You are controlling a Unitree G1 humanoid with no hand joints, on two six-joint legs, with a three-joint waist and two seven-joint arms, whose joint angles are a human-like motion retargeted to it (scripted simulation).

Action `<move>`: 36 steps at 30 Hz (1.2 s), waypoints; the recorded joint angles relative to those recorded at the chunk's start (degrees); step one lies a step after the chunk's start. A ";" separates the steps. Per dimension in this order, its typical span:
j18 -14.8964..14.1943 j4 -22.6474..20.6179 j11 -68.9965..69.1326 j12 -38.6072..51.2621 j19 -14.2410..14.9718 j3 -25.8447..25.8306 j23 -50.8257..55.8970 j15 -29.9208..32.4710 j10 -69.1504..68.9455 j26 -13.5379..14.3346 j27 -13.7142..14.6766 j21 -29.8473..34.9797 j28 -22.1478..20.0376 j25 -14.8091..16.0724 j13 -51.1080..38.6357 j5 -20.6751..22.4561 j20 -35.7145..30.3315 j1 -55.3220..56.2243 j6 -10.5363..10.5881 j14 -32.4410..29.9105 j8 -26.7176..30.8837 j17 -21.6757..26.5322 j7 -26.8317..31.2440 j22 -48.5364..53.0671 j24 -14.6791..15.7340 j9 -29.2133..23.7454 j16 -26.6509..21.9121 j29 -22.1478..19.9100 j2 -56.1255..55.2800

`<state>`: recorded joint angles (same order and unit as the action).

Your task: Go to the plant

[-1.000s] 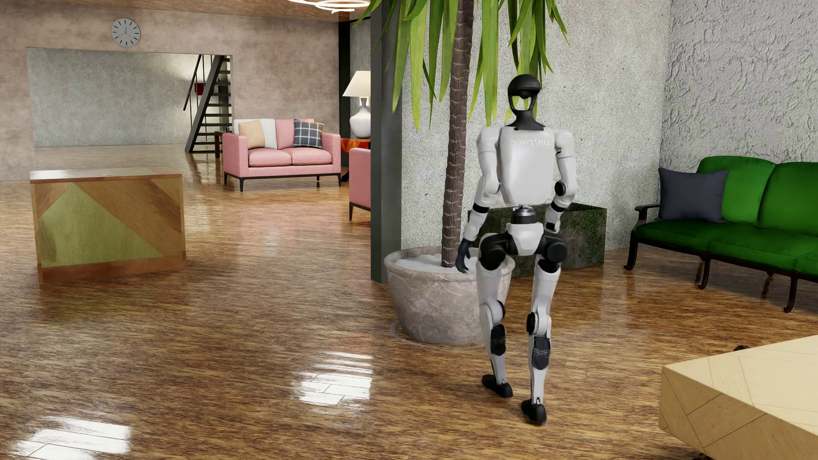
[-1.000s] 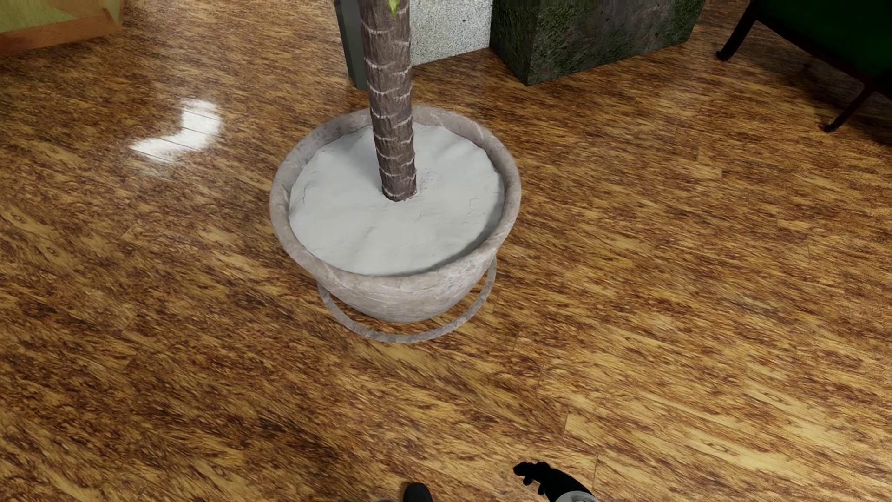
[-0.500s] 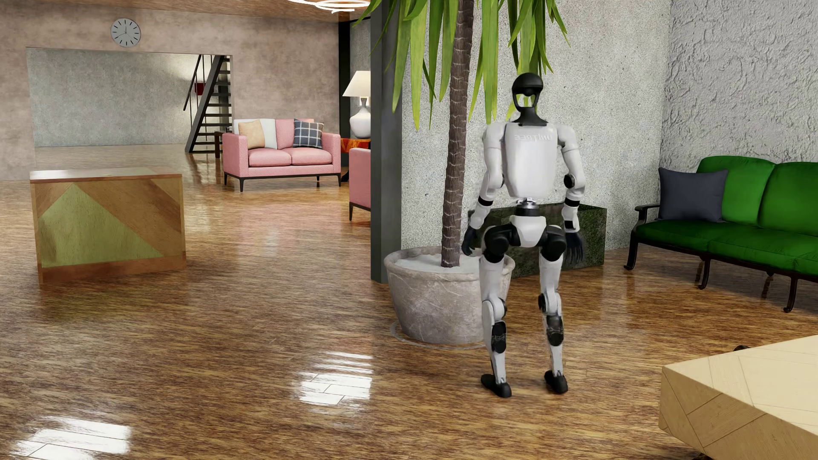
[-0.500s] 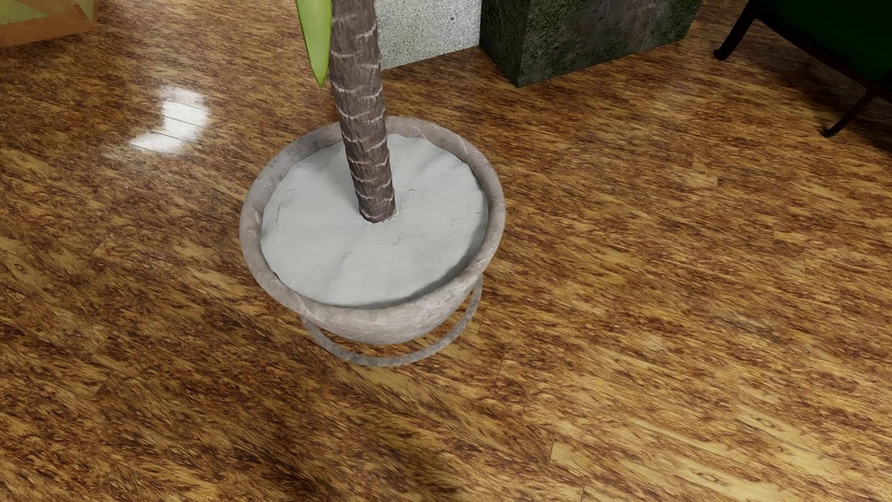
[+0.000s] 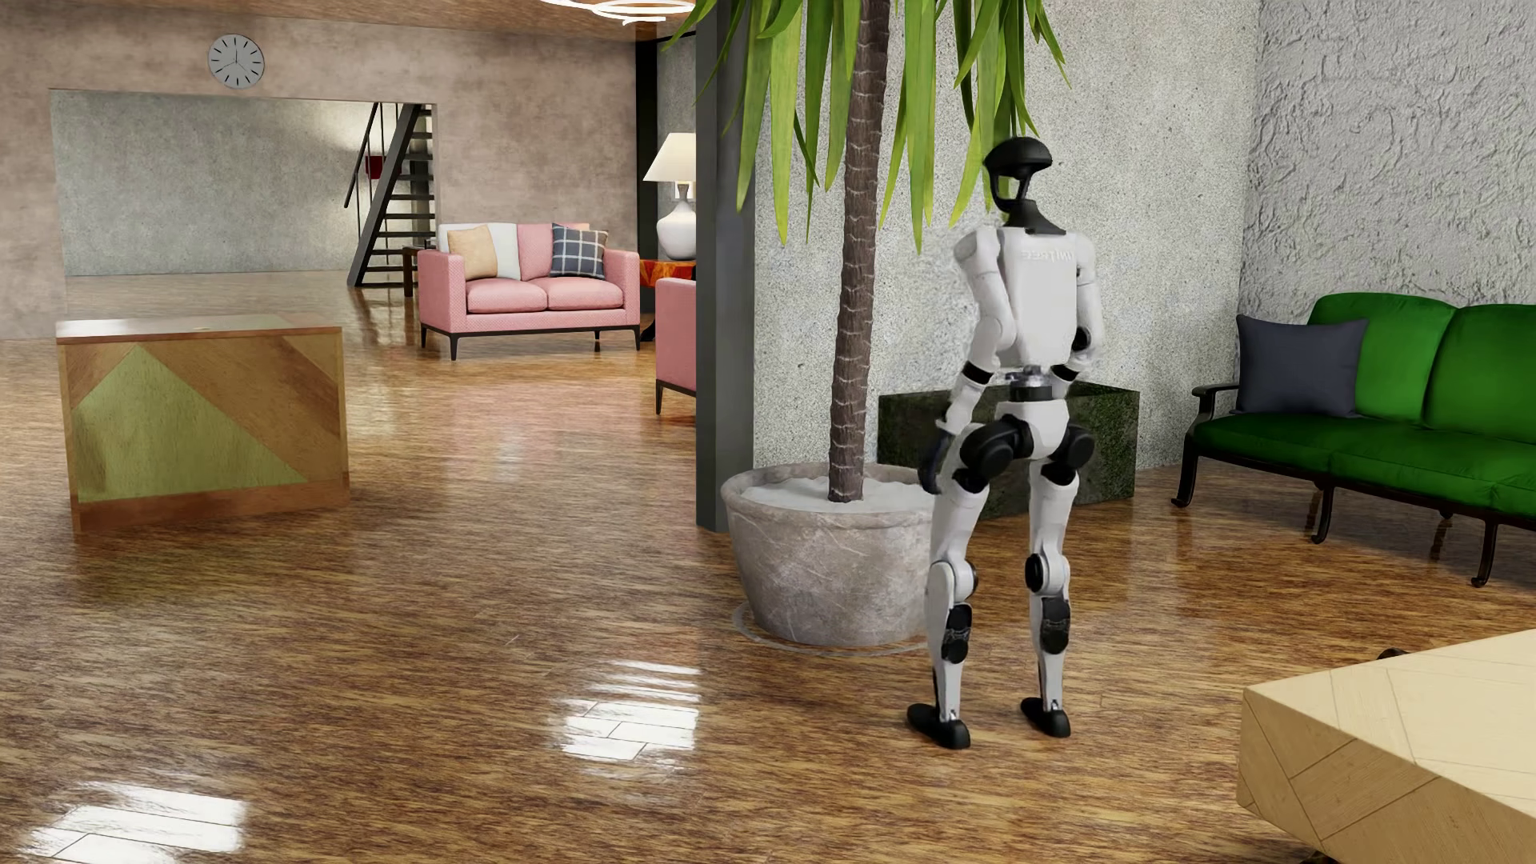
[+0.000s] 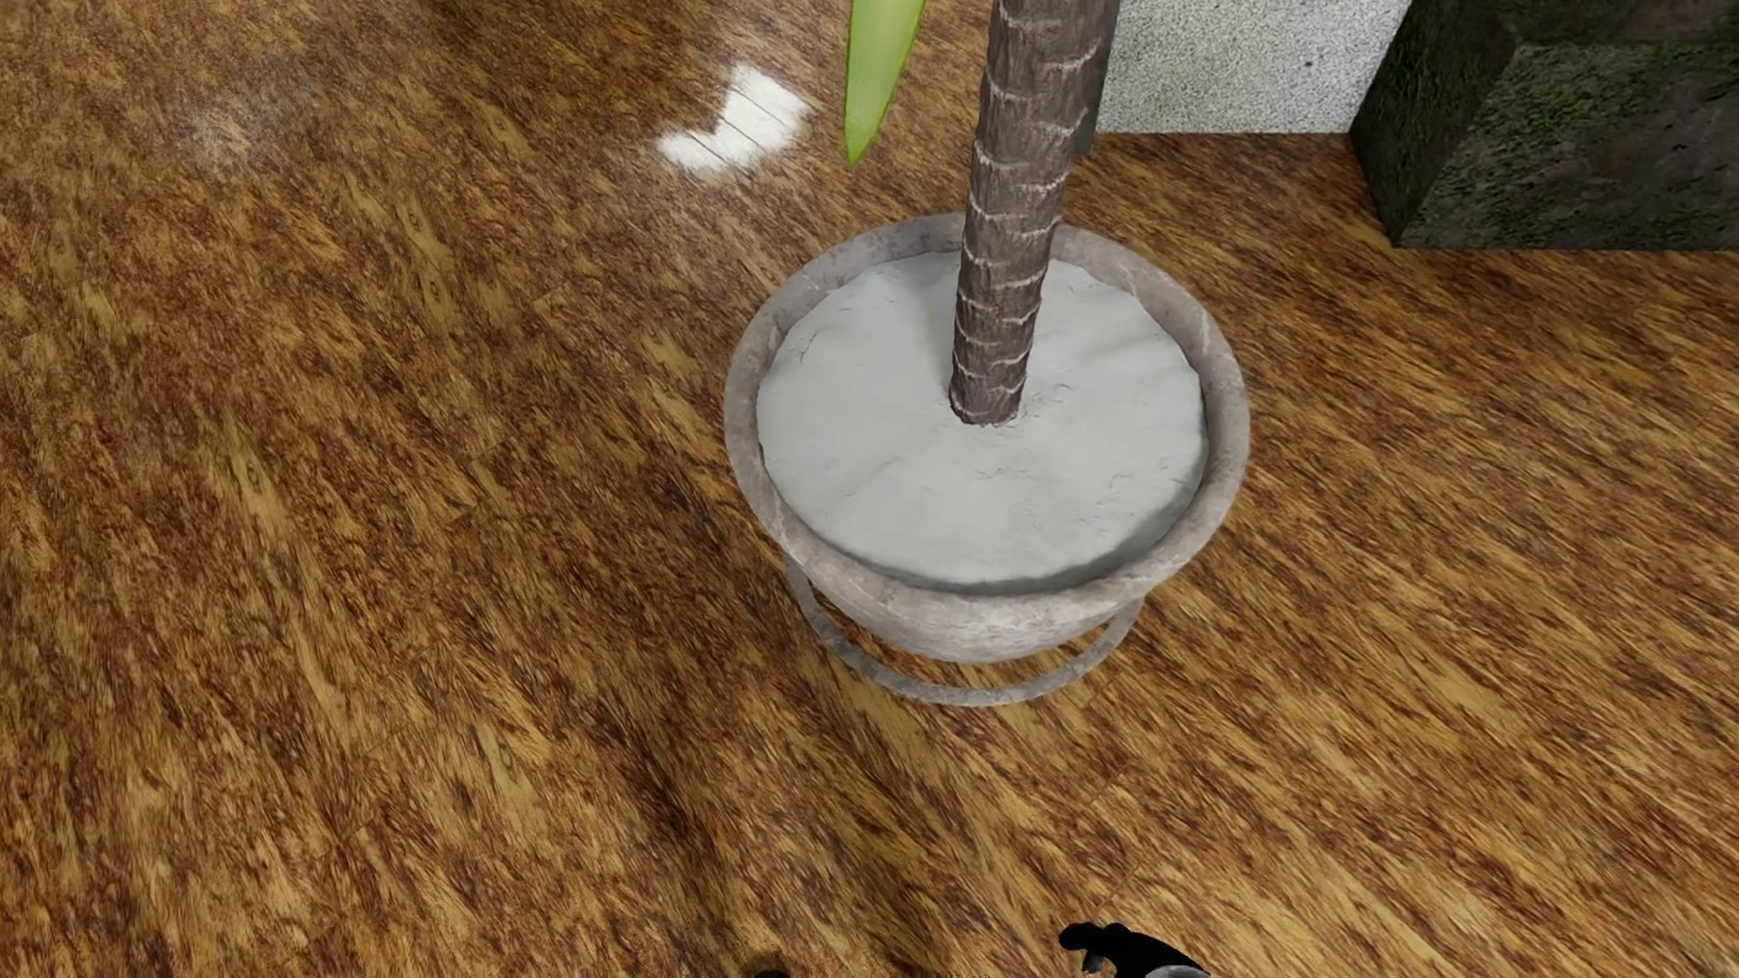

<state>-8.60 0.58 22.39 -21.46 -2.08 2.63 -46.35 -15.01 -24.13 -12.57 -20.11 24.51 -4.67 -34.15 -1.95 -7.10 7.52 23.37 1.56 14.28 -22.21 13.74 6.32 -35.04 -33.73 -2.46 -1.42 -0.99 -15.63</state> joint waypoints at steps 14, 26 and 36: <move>0.15 12.77 1.79 -1.10 1.14 -2.01 1.81 0.22 -4.79 0.47 2.98 6.96 3.76 2.73 -6.27 -2.88 0.37 -4.23 0.52 0.75 -5.96 1.99 -6.34 -1.81 -4.64 0.63 -2.93 -3.36 0.73; 5.53 1.81 3.69 3.82 8.63 -2.69 -4.79 7.17 4.57 2.53 -1.96 5.77 0.30 5.95 4.18 -15.18 -5.18 -9.45 -0.68 2.72 2.26 -2.75 -17.59 0.78 -4.43 -0.21 0.48 -4.46 -4.78; 8.19 2.81 16.40 8.04 2.02 -4.21 2.05 -0.24 3.77 0.94 -1.95 7.39 0.45 0.79 2.39 -0.02 -10.14 -8.57 -4.04 4.20 9.94 -2.21 -26.79 -2.40 -2.67 -0.95 -4.06 -2.98 -11.69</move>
<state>-0.41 3.39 38.79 -13.42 -0.06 -1.58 -44.29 -15.25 -20.36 -11.63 -22.06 31.90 -4.22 -33.36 0.44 -7.12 -2.62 14.80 -2.48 18.48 -12.28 11.53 -20.47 -37.43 -36.40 -3.42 -5.48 -3.97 -27.32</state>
